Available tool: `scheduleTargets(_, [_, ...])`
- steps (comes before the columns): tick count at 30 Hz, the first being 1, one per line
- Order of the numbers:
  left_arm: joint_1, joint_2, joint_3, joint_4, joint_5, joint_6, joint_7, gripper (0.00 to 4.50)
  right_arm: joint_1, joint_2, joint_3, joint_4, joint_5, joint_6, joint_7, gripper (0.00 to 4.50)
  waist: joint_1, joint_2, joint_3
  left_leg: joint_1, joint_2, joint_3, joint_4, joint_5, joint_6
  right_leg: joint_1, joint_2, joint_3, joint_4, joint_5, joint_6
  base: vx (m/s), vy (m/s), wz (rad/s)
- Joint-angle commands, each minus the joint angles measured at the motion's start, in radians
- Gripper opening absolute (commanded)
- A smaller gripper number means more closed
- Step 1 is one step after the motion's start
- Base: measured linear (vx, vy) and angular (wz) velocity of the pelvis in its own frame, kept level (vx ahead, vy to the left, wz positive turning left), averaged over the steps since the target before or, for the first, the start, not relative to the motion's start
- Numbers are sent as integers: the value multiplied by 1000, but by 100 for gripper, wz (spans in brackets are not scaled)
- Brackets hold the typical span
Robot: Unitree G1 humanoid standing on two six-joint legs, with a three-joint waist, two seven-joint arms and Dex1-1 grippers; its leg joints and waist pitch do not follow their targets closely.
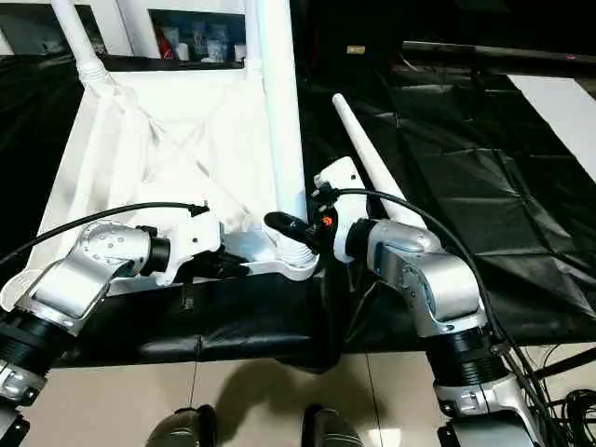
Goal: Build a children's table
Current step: Pick table leg
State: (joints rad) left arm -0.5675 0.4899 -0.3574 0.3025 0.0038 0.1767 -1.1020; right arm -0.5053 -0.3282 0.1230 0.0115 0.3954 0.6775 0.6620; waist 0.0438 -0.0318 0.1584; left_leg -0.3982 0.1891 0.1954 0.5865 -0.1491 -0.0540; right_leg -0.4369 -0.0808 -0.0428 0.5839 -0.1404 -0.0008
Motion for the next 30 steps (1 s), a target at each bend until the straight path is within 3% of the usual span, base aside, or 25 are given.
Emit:
scheduleTargets(1, [6, -15, -14, 36, 7, 6, 18, 0, 19, -12, -17, -8, 3, 23, 1, 189, -3, 2, -66, 41, 29, -29, -83, -393, -29, 27, -59, 33, -92, -591, -96, 0, 0, 0])
scheduleTargets(11, [-4, -9, -1, 44, 12, 4, 11, 0, 14, -25, -33, -6, 4, 29, -1, 189, -3, 5, -63, 41, 29, -33, -88, -404, -31, 29, -63, 28, -102, -635, -79, 0, 0, 0])
scheduleTargets(17, [-13, -11, 4, 21, -2, 12, -4, 0, 22, -5, -44, 6, 26, 7, 13, 189, -6, 4, -55, 43, 28, -33, -89, -430, -28, 22, -63, 29, -107, -654, -78, 0, 0, 0])
scheduleTargets(18, [-15, -12, 6, 14, -7, 13, -8, 0, 20, 7, -47, 18, 28, -2, 12, 189, -6, 5, -46, 42, 28, -33, -92, -435, -27, 17, -64, 30, -110, -661, -75, 0, 0, 0])
scheduleTargets(19, [-15, -12, 6, 14, -7, 13, -8, 0, 20, 7, -47, 18, 28, -2, 12, 189, -6, 4, -48, 43, 28, -33, -91, -439, -26, 17, -64, 30, -110, -666, -75, 0, 0, 0])
scheduleTargets(21, [-12, -11, 12, -15, -19, 21, -12, 0, 23, 25, -54, 27, 29, -19, 4, 189, -7, 3, -28, 45, 28, -36, -96, -458, -24, 10, -65, 31, -114, -693, -59, 0, 0, 0])
scheduleTargets(22, [-9, -10, 14, -30, -25, 24, -13, 0, 25, 31, -57, 26, 30, -25, 0, 189, -9, 0, -25, 44, 27, -36, -98, -449, -21, 12, -66, 30, -115, -698, -57, 0, 0, 0])
scheduleTargets(24, [0, -3, 22, -79, -38, 51, -17, 0, 28, 39, -68, 6, 43, -18, -6, 189, -8, 1, 0, 40, 26, -37, -106, -431, -10, 7, -68, 33, -121, -693, -52, 0, 0, 0])
scheduleTargets(26, [5, 5, 27, -114, -46, 67, -24, 0, 32, 37, -66, -17, 51, -5, -5, 189, -8, -1, 0, 39, 26, -38, -111, -389, 0, 15, -71, 32, -117, -665, -59, 0, 0, 0])
scheduleTargets(27, [5, 11, 30, -132, -50, 75, -29, 0, 35, 35, -65, -33, 57, 4, -2, 189, -8, -1, 11, 30, 27, -37, -117, -355, 11, 16, -70, 34, -115, -622, -70, 0, 0, 0])
scheduleTargets(30, [2, 15, 32, -143, -53, 81, -34, 0, 36, 34, -64, -43, 62, 12, 0, 189, -10, 1, 28, 35, 30, -36, -120, -369, 10, 11, -71, 35, -115, -626, -83, 0, 0, 0])
